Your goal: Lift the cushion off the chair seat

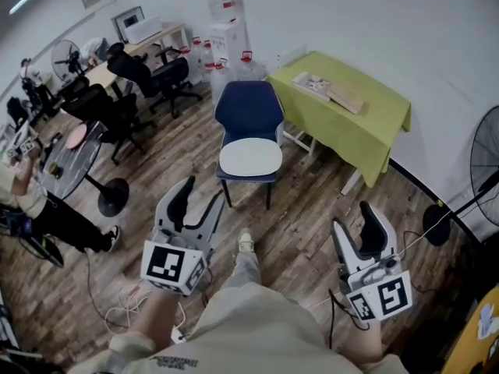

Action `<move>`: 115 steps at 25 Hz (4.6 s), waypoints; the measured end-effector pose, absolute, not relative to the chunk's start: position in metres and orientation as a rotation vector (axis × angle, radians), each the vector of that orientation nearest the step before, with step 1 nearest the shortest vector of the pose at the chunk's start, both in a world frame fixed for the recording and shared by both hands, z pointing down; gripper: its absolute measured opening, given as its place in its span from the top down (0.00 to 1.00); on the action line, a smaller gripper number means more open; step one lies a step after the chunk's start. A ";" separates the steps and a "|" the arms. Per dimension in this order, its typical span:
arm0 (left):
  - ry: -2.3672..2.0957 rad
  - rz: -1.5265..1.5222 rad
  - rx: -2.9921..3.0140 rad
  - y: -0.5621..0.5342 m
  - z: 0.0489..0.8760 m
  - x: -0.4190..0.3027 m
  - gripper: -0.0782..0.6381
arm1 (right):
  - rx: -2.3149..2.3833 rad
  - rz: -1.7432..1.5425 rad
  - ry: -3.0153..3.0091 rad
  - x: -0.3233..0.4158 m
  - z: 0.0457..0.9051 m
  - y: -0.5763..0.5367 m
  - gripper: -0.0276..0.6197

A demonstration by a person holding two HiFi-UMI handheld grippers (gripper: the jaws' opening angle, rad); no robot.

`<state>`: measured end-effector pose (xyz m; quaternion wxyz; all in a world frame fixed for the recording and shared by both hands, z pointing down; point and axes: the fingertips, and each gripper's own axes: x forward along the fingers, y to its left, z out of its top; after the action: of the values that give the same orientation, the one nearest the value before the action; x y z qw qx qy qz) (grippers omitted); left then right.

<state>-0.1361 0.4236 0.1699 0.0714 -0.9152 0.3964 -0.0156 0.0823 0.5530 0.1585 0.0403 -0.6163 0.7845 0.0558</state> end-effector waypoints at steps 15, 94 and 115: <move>1.233 -0.157 -2.819 0.302 0.228 -0.130 0.55 | -1.899 -0.043 2.508 0.090 0.223 0.416 0.54; 1.809 -1.810 -3.013 -0.183 0.957 -0.118 0.48 | -1.999 -1.839 2.321 0.220 0.944 -0.138 0.39; 2.028 -1.737 -3.007 -0.181 0.976 -0.135 0.69 | -2.085 -1.662 2.639 0.186 0.954 -0.132 0.80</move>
<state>-0.1347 -0.1813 0.9759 -0.4261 -0.6765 0.4562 -0.3908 0.1855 -0.1321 0.9540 -0.3002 -0.5302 0.6710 -0.4225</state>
